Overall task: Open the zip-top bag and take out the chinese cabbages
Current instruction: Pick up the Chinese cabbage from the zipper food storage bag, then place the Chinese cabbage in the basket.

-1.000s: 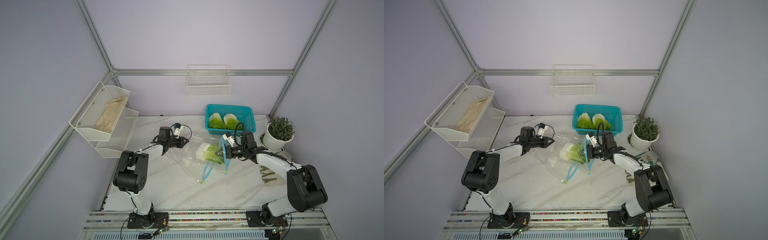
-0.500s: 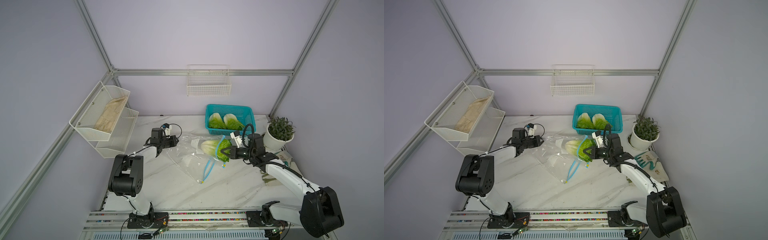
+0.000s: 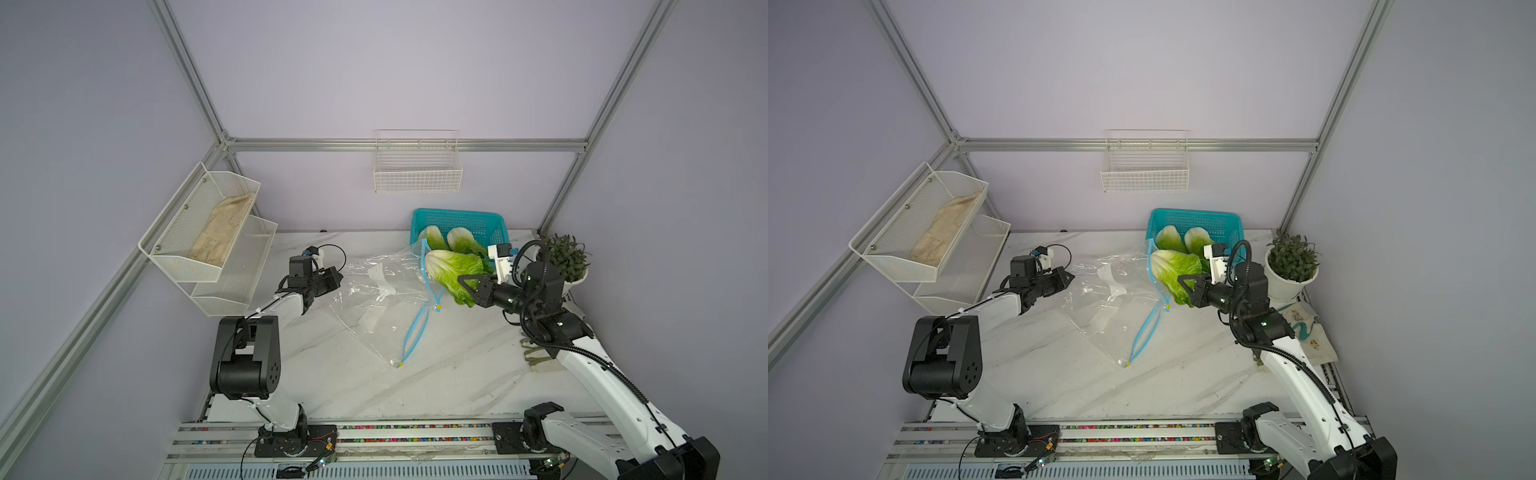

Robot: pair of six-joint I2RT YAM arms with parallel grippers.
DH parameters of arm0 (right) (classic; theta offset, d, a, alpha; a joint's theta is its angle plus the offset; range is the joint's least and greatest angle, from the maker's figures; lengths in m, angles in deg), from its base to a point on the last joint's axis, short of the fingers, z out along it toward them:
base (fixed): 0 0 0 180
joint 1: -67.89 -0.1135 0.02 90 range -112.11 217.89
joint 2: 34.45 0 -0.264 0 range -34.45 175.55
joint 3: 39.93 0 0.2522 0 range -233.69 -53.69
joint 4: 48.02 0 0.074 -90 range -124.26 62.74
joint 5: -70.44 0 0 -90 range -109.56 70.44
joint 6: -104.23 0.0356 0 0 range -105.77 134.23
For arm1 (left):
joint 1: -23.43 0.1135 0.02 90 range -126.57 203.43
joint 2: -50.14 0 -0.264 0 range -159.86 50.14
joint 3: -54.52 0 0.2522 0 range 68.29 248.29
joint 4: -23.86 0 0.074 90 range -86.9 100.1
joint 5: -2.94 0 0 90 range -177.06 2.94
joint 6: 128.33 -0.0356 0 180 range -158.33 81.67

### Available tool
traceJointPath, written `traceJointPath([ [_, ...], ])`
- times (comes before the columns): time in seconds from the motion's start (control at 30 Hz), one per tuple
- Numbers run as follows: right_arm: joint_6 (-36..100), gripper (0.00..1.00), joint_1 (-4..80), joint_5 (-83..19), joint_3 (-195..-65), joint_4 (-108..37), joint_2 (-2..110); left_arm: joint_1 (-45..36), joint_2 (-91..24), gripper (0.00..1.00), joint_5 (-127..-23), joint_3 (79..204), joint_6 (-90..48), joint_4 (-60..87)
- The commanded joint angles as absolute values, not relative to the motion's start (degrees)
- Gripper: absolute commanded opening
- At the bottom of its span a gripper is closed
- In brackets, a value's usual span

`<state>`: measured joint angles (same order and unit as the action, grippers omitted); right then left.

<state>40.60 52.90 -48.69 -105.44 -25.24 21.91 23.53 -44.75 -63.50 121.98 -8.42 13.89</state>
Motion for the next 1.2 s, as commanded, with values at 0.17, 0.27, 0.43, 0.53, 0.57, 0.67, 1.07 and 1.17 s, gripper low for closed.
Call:
traceJointPath([
  [0.17, 42.52, 0.00, 53.38, -21.97, -115.21, -23.25, 22.46, 25.02, -40.94, 0.00, -66.42, 121.76, -6.32, 11.17],
  [0.27, 42.45, 0.00, 54.26, -17.25, -118.35, -24.09, 30.05, 25.01, -39.53, 0.00, -65.81, 122.40, -7.12, 8.22],
  [0.43, 45.56, 0.00, 57.56, -18.07, -123.62, -29.84, 46.27, 25.27, -34.88, 0.01, -67.62, 121.42, -8.81, 3.18],
  [0.53, 47.01, 0.00, 59.93, -19.33, -126.14, -34.36, 55.12, 25.46, -31.89, 0.12, -67.59, 120.63, -10.03, 1.06],
  [0.57, 47.10, 0.00, 60.75, -19.97, -127.30, -35.83, 58.28, 25.45, -31.34, 0.18, -67.41, 120.82, -10.37, 0.03],
  [0.67, 46.22, 0.00, 62.29, -21.22, -131.55, -37.23, 65.84, 25.50, -28.13, 0.34, -66.63, 121.02, -10.80, -1.36],
  [1.07, 43.77, 0.00, 67.07, -26.36, -140.22, -36.54, 77.14, 23.22, -20.91, 1.00, -70.09, 123.17, -13.40, -6.43],
  [1.17, 42.52, 0.00, 67.77, -25.79, -140.57, -36.59, 78.71, 21.92, -21.30, 1.00, -70.76, 123.57, -13.89, -6.40],
])
